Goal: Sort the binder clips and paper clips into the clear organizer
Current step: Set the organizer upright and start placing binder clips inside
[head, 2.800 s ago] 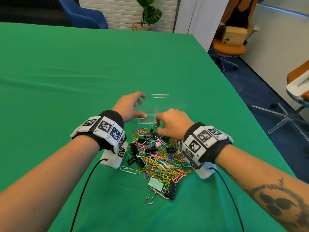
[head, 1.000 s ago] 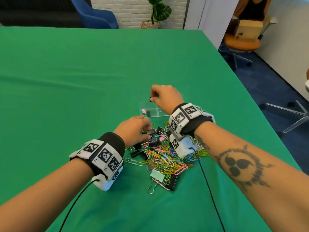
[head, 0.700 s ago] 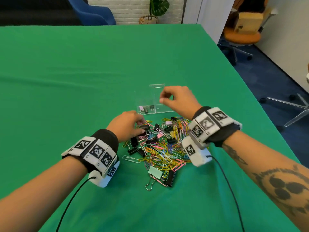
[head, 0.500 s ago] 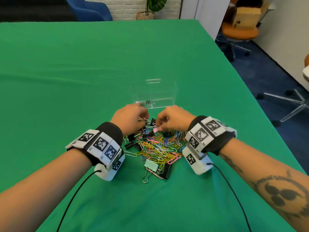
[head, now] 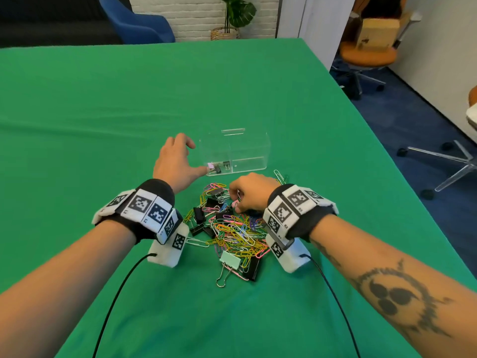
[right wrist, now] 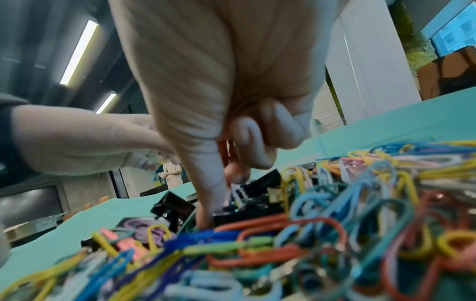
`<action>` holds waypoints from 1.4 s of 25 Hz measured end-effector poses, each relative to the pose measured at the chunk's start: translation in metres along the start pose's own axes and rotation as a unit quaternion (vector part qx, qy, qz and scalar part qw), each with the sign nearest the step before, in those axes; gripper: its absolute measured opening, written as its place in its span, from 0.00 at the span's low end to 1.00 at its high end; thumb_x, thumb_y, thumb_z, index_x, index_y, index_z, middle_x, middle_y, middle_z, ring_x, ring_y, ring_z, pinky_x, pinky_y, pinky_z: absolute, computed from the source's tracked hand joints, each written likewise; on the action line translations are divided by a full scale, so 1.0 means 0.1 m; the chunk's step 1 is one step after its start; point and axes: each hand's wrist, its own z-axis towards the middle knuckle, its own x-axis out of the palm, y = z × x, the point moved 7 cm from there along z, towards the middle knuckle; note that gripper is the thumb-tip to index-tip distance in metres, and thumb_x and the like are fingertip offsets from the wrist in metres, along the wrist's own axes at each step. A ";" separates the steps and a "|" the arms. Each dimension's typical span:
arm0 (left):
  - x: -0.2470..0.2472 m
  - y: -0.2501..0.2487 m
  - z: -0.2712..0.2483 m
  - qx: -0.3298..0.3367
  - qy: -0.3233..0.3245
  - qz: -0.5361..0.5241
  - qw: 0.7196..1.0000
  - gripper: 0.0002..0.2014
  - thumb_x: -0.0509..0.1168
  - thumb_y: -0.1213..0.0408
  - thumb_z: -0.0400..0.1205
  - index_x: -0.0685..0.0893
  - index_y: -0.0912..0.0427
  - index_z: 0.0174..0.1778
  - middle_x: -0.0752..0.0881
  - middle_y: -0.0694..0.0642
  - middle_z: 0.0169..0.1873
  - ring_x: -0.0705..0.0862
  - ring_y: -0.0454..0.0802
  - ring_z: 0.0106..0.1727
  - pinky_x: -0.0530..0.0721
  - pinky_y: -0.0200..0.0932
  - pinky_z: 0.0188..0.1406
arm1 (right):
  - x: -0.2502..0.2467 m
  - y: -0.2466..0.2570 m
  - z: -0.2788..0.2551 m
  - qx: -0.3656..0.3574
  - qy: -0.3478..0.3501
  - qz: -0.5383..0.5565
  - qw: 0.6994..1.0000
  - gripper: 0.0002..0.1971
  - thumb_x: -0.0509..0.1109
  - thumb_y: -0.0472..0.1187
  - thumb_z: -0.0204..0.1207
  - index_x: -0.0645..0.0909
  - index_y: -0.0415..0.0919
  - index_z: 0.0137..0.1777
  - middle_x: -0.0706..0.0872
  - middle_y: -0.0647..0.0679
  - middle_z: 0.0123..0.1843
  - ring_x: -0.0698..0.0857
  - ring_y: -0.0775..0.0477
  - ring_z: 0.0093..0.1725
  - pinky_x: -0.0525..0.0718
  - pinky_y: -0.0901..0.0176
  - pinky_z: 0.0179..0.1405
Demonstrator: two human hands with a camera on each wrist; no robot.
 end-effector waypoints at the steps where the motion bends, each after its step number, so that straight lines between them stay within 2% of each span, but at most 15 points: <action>1: 0.02 0.00 -0.01 0.002 0.004 -0.012 1.000 0.27 0.76 0.56 0.68 0.73 0.61 0.58 0.70 0.54 0.49 0.72 0.52 0.48 0.76 0.50 0.53 | 0.01 -0.01 0.01 -0.002 0.003 0.004 1.000 0.10 0.75 0.40 0.71 0.83 0.40 0.50 0.85 0.46 0.45 0.78 0.46 0.44 0.70 0.62 0.35; 2: 0.05 0.00 -0.03 0.008 0.010 -0.019 1.000 0.27 0.75 0.55 0.69 0.73 0.61 0.59 0.70 0.54 0.49 0.71 0.51 0.48 0.76 0.49 0.53 | 0.01 -0.02 0.01 -0.004 0.006 0.010 1.000 0.05 0.74 0.40 0.71 0.82 0.41 0.44 0.83 0.49 0.37 0.78 0.47 0.42 0.69 0.63 0.30; 4: 0.11 -0.01 -0.12 0.017 0.018 -0.012 1.000 0.26 0.74 0.54 0.70 0.73 0.60 0.59 0.70 0.53 0.49 0.72 0.50 0.48 0.76 0.49 0.53 | 0.00 -0.07 -0.02 -0.009 0.009 0.025 1.000 0.09 0.74 0.39 0.72 0.77 0.45 0.34 0.76 0.55 0.29 0.77 0.48 0.40 0.68 0.66 0.29; 5: 0.14 0.00 -0.16 0.020 0.016 -0.003 1.000 0.25 0.73 0.54 0.71 0.73 0.60 0.58 0.70 0.52 0.49 0.72 0.50 0.48 0.77 0.49 0.52 | -0.01 -0.10 -0.03 -0.007 0.008 0.036 0.999 0.09 0.73 0.39 0.72 0.77 0.45 0.34 0.74 0.56 0.28 0.76 0.48 0.41 0.68 0.66 0.30; 7: 0.14 0.00 -0.21 0.029 0.004 0.018 0.999 0.21 0.73 0.56 0.72 0.74 0.59 0.56 0.71 0.52 0.47 0.72 0.50 0.46 0.77 0.50 0.50 | -0.03 -0.15 -0.08 -0.009 0.006 0.046 0.999 0.04 0.73 0.38 0.72 0.82 0.40 0.44 0.73 0.58 0.30 0.77 0.49 0.42 0.70 0.63 0.32; 9: 0.16 -0.12 -0.24 0.069 0.010 0.026 0.997 0.14 0.71 0.58 0.73 0.77 0.57 0.51 0.73 0.51 0.45 0.74 0.50 0.45 0.78 0.49 0.48 | -0.01 -0.19 -0.13 -0.014 0.032 0.035 0.999 0.10 0.74 0.36 0.71 0.84 0.38 0.52 0.73 0.59 0.30 0.77 0.49 0.43 0.71 0.64 0.33; 11: 0.31 -0.36 -0.31 0.147 0.084 0.045 0.985 0.08 0.69 0.58 0.75 0.82 0.55 0.46 0.75 0.50 0.40 0.77 0.50 0.43 0.80 0.47 0.47 | -0.01 -0.18 -0.20 -0.025 0.063 0.021 0.997 0.12 0.74 0.34 0.70 0.86 0.41 0.54 0.74 0.60 0.30 0.77 0.50 0.43 0.73 0.65 0.36; 13: 0.53 -0.56 -0.44 0.202 0.189 0.103 0.956 0.06 0.68 0.57 0.76 0.85 0.53 0.46 0.80 0.51 0.39 0.81 0.52 0.46 0.79 0.43 0.44 | -0.04 -0.21 -0.24 -0.018 0.066 0.022 0.997 0.13 0.72 0.31 0.70 0.87 0.42 0.54 0.76 0.59 0.30 0.78 0.50 0.43 0.76 0.60 0.42; 16: 0.69 -0.63 -0.48 0.182 0.261 0.149 0.936 0.08 0.70 0.57 0.75 0.87 0.53 0.47 0.88 0.51 0.45 0.84 0.52 0.49 0.74 0.39 0.40 | -0.23 -0.46 -0.24 0.063 -0.033 0.039 0.997 0.12 0.68 0.31 0.72 0.87 0.43 0.51 0.81 0.51 0.37 0.80 0.48 0.45 0.79 0.58 0.48; 19: 0.73 -0.64 -0.48 0.167 0.254 0.192 0.933 0.09 0.72 0.57 0.72 0.85 0.54 0.46 0.88 0.51 0.47 0.85 0.53 0.50 0.75 0.41 0.40 | -0.31 -0.69 -0.22 0.144 -0.113 0.050 0.982 0.09 0.68 0.34 0.73 0.85 0.45 0.51 0.86 0.46 0.48 0.84 0.43 0.53 0.81 0.55 0.53; 22: 0.74 -0.61 -0.49 0.145 0.231 0.182 0.945 0.08 0.71 0.61 0.74 0.82 0.55 0.47 0.88 0.55 0.48 0.85 0.57 0.51 0.76 0.45 0.41 | -0.26 -0.62 -0.11 0.129 -0.116 0.062 0.983 0.10 0.70 0.38 0.74 0.85 0.45 0.55 0.87 0.44 0.56 0.85 0.42 0.56 0.81 0.56 0.52; 25: 0.73 -0.57 -0.49 0.136 0.220 0.166 0.952 0.07 0.65 0.63 0.78 0.82 0.52 0.51 0.87 0.56 0.50 0.85 0.58 0.51 0.80 0.47 0.45 | -0.20 -0.50 0.00 0.103 -0.085 0.045 0.990 0.12 0.69 0.38 0.75 0.85 0.48 0.57 0.86 0.45 0.58 0.85 0.43 0.57 0.82 0.54 0.53; 29: 0.75 -0.55 -0.52 0.151 0.229 0.185 0.944 0.12 0.63 0.62 0.79 0.82 0.48 0.58 0.87 0.56 0.51 0.85 0.58 0.52 0.81 0.47 0.45 | -0.17 -0.46 0.06 0.094 -0.075 0.007 0.993 0.12 0.72 0.37 0.72 0.84 0.48 0.55 0.85 0.45 0.58 0.84 0.42 0.57 0.79 0.56 0.48; 33: 0.66 -0.51 -0.52 0.174 0.217 0.188 0.942 0.10 0.61 0.63 0.79 0.83 0.55 0.52 0.86 0.57 0.49 0.83 0.59 0.52 0.81 0.47 0.46 | -0.19 -0.43 0.05 0.080 -0.086 0.003 0.993 0.11 0.74 0.42 0.72 0.85 0.46 0.54 0.86 0.47 0.57 0.84 0.43 0.58 0.77 0.57 0.49; 35: 0.58 -0.47 -0.50 0.170 0.224 0.163 0.946 0.09 0.62 0.60 0.80 0.82 0.58 0.52 0.82 0.56 0.47 0.82 0.57 0.53 0.79 0.47 0.49 | -0.21 -0.41 0.04 0.076 -0.097 -0.016 0.992 0.08 0.73 0.42 0.73 0.85 0.44 0.52 0.87 0.46 0.56 0.84 0.42 0.57 0.78 0.57 0.49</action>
